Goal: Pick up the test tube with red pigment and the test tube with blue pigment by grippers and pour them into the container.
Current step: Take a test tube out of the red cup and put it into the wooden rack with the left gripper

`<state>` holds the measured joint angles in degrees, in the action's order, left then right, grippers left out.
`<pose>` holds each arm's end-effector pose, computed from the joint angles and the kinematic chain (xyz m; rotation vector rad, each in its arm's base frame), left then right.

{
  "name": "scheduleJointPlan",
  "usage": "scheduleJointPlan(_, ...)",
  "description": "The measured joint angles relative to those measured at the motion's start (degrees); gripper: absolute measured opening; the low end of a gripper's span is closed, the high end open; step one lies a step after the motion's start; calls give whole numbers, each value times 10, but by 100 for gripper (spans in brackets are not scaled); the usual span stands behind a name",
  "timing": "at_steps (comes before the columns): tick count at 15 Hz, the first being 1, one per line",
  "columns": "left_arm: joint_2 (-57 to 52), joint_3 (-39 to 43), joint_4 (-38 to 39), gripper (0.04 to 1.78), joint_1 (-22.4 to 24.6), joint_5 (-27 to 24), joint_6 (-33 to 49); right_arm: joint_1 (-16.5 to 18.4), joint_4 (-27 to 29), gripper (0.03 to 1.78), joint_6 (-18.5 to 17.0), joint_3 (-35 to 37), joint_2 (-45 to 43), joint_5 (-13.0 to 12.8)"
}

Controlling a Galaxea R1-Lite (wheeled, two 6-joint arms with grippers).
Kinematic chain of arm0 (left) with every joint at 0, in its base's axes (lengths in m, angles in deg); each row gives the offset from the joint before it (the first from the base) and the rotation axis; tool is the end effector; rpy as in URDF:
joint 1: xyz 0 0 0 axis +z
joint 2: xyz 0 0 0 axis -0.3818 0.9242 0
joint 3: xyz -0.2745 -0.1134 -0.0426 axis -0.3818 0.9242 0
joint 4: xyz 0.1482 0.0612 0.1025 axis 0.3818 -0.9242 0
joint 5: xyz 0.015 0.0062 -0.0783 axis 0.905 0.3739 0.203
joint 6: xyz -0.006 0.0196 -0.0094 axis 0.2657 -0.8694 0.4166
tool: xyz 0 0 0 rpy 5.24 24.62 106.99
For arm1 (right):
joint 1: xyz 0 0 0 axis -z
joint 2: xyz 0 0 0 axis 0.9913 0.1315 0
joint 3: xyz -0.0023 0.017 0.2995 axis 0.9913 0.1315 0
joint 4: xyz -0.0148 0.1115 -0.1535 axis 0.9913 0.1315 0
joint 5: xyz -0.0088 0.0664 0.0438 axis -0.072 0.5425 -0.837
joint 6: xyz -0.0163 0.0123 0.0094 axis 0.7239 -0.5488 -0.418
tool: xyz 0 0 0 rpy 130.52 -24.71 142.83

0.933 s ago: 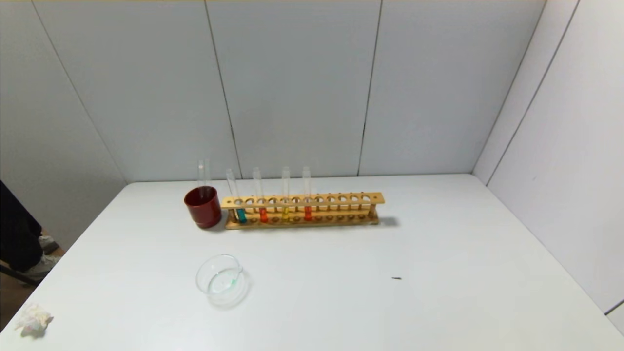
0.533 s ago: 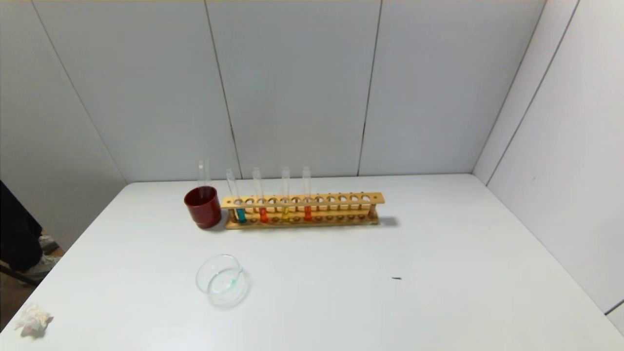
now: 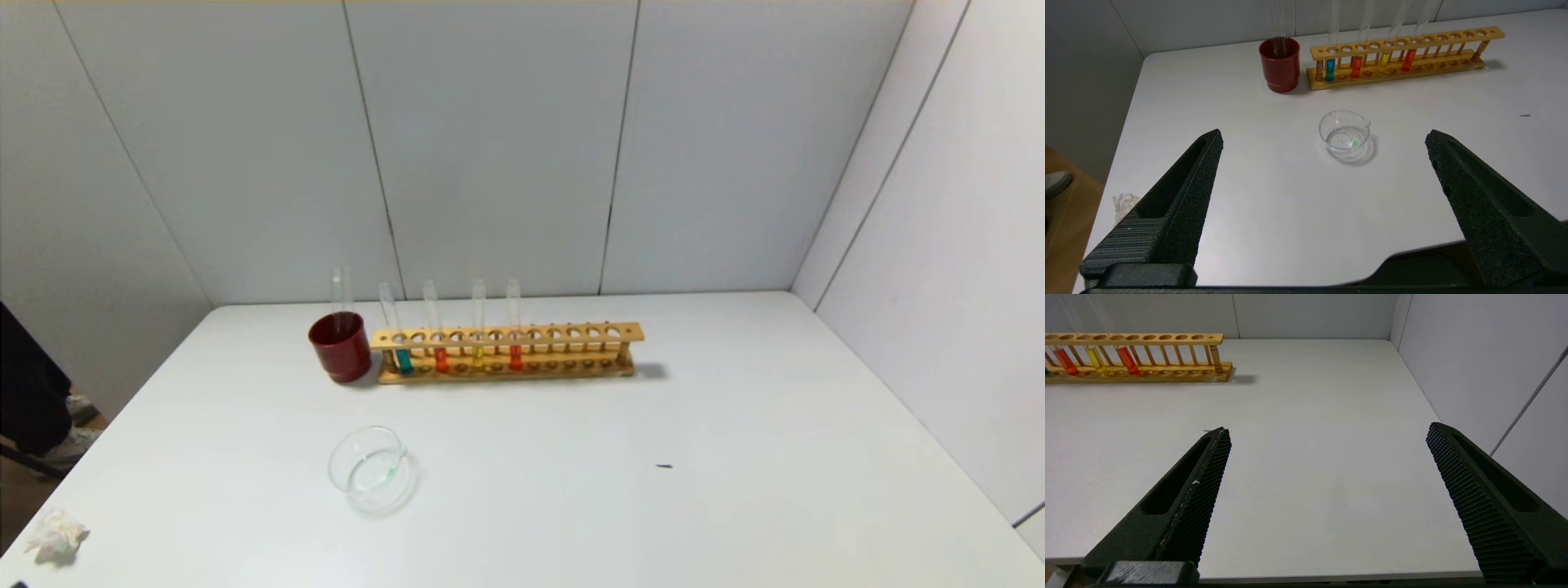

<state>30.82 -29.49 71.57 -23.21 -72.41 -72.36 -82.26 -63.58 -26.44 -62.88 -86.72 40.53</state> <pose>-0.0129 -0.0028 0.2000 0.0004 0.1396 -0.1462 -0.0228 0.0001 0.0755 -0.0028 -0.0001 0.0026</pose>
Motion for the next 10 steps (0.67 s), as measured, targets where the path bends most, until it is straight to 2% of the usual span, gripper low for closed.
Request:
scheduleJointPlan(5,245,-96,131,175,-6,-24,-1,0,0,175,0,0,0,0)
scheduleJointPlan(10,429,-182,209,175,-26,-48,-4,0,0,175,0,0,0,0)
